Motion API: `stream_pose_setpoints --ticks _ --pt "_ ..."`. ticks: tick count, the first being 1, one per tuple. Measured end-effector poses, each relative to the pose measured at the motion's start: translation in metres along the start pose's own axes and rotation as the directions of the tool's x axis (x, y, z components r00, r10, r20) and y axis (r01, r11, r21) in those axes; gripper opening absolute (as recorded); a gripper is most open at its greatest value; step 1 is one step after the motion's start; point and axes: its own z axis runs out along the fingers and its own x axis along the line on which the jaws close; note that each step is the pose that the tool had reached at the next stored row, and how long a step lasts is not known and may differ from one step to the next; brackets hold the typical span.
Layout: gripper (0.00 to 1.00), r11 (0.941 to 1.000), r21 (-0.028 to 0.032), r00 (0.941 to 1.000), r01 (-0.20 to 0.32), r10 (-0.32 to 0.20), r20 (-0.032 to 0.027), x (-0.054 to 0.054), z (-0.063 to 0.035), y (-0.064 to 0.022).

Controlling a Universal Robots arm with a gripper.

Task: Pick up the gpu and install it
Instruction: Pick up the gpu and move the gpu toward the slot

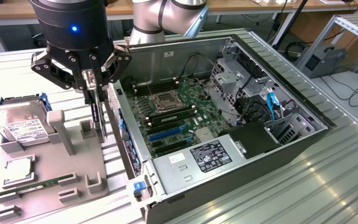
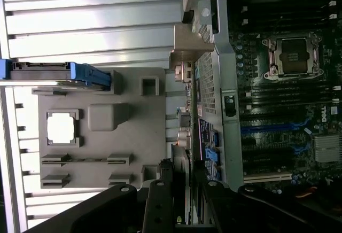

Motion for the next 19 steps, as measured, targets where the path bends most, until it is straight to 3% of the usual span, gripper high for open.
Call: stream_pose_setpoints --ticks 19 --pt "0.26 1.0 0.0 1.0 0.0 0.0 0.0 -0.0018 0.0096 -0.0002"
